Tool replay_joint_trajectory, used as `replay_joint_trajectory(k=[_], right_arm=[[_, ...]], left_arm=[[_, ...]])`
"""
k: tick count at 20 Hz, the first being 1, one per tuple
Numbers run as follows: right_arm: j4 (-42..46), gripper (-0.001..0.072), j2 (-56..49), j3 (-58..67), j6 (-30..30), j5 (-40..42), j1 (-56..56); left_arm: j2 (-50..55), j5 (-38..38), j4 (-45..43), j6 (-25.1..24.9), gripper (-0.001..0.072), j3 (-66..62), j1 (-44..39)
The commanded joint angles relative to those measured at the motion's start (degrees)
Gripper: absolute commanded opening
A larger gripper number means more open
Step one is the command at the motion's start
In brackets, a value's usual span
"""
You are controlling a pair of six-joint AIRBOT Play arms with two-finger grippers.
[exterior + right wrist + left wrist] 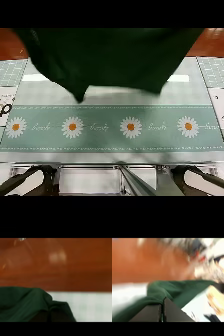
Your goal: Fold the shirts.
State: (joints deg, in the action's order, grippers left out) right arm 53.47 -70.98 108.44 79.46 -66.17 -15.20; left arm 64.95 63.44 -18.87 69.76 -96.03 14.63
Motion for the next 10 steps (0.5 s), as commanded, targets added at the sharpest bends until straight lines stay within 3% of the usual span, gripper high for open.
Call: replay_joint_trajectory(k=[1,5,10], right_arm=[[5.14,0.0023,11.45,5.46,1.31,-1.16,0.02],[12.83,0.0023,23.69,5.46,1.38,-3.96,0.02],[19.71,0.0023,31.87,5.44,2.25,-12.24,0.02]], left_arm=[[-7.28,0.37,0.28,1.01,0.0017,-11.58,5.57],[-20.04,4.9,-5.05,0.98,0.0017,-11.91,14.75],[-31.67,6.95,-21.46,4.07,0.0017,-11.89,11.67]])
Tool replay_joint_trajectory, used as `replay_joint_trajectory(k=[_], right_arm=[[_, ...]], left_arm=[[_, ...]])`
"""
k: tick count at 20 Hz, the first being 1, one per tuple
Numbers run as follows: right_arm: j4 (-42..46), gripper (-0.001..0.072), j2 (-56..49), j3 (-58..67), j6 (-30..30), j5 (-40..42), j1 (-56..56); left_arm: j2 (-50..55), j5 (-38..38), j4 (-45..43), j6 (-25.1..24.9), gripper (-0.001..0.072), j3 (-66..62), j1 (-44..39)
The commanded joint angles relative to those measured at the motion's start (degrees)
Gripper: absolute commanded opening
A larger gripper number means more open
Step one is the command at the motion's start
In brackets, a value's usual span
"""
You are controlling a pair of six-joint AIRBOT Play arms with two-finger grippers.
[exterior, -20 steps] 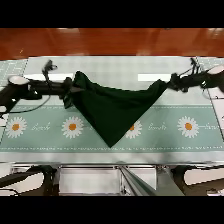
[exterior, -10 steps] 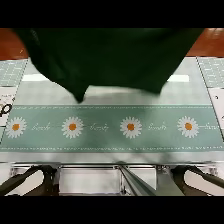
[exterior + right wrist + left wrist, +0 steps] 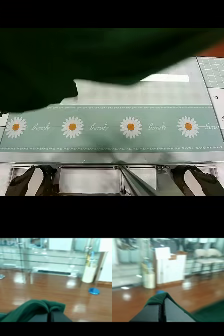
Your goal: Fold the shirts.
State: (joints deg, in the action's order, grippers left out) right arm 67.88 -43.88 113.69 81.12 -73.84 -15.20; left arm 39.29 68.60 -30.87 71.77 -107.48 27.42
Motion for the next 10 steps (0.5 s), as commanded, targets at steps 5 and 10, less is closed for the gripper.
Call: replay_joint_trajectory(k=[5,10], right_arm=[[9.05,0.0023,6.71,-1.42,2.51,-7.28,0.02],[2.27,0.0022,5.92,-19.1,2.16,-5.18,0.02]], left_arm=[[-9.97,11.08,-29.7,10.38,0.0018,3.54,-11.21],[-7.74,6.99,-24.3,9.92,0.0017,27.43,-12.04]])
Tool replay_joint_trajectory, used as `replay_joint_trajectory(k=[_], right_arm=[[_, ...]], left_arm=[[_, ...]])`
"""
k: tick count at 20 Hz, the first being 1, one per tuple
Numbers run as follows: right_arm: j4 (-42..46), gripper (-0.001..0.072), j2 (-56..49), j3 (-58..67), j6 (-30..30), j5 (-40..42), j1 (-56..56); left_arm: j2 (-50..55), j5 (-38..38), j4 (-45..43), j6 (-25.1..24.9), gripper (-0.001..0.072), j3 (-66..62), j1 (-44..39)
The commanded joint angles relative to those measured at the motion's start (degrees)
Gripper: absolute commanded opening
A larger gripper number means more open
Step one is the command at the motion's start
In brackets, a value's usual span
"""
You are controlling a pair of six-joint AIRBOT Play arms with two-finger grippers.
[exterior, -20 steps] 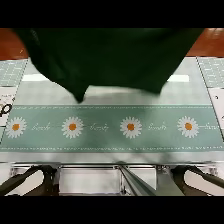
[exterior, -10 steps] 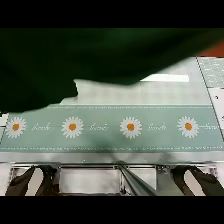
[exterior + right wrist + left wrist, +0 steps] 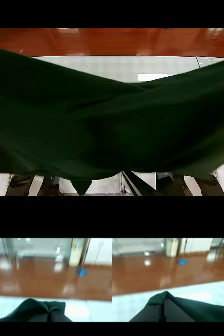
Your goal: Fold the shirts.
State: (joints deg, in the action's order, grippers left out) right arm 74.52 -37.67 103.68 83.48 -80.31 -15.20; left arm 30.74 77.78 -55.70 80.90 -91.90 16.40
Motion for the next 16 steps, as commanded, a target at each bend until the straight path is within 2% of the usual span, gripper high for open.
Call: replay_joint_trajectory(k=[1,4,6,7,10,11,15,16], right_arm=[[-8.59,0.0022,-1.31,-13.88,-1.36,3.34,0.02],[-20.28,0.0022,-8.37,-27.56,-7.82,11.89,0.2],[-20.55,0.0023,-16.22,-32.22,-9.31,17.9,1.57],[-20.48,0.0023,-20.79,-32.74,-9.92,20.7,2.51],[-21.09,0.0023,-35.67,-29.97,-10.23,29.92,5.73],[-22.21,0.0023,-40.28,-27.76,-9.73,31.45,6.38],[-29.07,0.0024,-55.17,-16.31,-2.82,29.66,6.03],[-31.19,0.0063,-57.16,-14.21,-2.4,28.26,5.64]], left_arm=[[2.29,-5.18,0.92,0.59,0.0017,17.18,-1.09],[9.97,-18.12,2.73,-0.87,0.0018,30.62,-1.09],[17.75,-24.02,7.63,-4.28,0.0018,34.69,-1.09],[22.43,-24.3,9.22,-4.66,0.0017,34.73,-1.14],[36.79,-29.64,16.72,-10.97,0.0018,32.85,-2.67],[41.33,-31.76,19.12,-11.69,0.0017,30.97,-3.06],[54.88,-31.39,22.29,-11.91,0.0018,21.31,-3.85],[56.89,-30.08,22.34,-11.87,0.0019,19.98,-4.0]])
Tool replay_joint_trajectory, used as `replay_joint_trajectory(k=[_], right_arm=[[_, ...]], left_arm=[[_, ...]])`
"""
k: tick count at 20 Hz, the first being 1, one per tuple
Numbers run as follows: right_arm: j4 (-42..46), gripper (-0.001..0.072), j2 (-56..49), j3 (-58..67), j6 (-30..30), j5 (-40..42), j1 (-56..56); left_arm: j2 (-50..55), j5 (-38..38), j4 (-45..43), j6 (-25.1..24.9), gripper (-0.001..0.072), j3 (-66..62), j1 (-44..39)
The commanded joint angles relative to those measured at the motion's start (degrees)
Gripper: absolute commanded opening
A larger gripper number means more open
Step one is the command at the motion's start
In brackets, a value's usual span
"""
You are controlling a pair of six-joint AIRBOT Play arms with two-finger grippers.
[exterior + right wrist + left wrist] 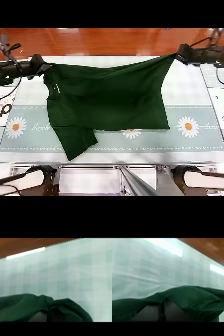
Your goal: Fold the shirts.
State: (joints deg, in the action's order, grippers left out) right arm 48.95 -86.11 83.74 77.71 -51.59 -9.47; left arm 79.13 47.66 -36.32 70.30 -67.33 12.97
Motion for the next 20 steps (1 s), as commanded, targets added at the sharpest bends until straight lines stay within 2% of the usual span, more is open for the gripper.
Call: replay_joint_trajectory(k=[1,2,3,5,7,9,11,13,15,18,20], right_arm=[[-7.19,0.0238,-9.73,7.04,3.85,-1.16,-0.5],[-8.5,0.0415,-9.9,7.87,3.93,-1.81,-1.27],[-9.01,0.0413,-9.7,8.98,3.96,-3.98,-2.6],[-7.45,0.0413,-8.68,12.96,4.11,-13.62,-7.93],[-4.76,0.0412,-6.16,13.66,4.07,-24.22,-14.67],[5.33,0.0412,-2.8,11.13,4.13,-33.81,-19.52],[11.15,0.0412,3.58,-0.28,4.22,-32.7,-22.58],[9.49,0.0411,11.15,-16.48,3.87,-25.97,-24.98],[7.63,0.0411,17.2,-30.49,0.52,-21.07,-26.8],[6.47,0.0411,22.12,-42.18,-3.8,-19.15,-27.93],[5.33,0.0411,23.74,-45.16,-4.52,-18.38,-27.91]], left_arm=[[10.19,1.97,2.93,-1.03,0.0092,-5.68,-0.52],[11.1,4.02,2.91,0.17,0.0362,-6.45,-0.22],[11.39,7.17,2.56,1.27,0.0514,-7.32,0.85],[11.15,17.46,-3.52,2.34,0.0511,-11.21,5.86],[10.16,28.55,-10.51,6.03,0.0511,-13.22,12.48],[6.4,32.85,-13.55,5.77,0.0511,-9.07,18.62],[-0.31,30.67,-13.86,2.95,0.051,2.21,23.63],[-7.15,26.34,-13.81,1.14,0.051,16.28,28.28],[-11.61,24.3,-12.87,0.26,0.051,27.12,33.4],[-12.87,25.55,-9.68,-1.09,0.051,34.84,39.15],[-12.61,26.8,-9.77,-1.29,0.051,36.15,39.5]])
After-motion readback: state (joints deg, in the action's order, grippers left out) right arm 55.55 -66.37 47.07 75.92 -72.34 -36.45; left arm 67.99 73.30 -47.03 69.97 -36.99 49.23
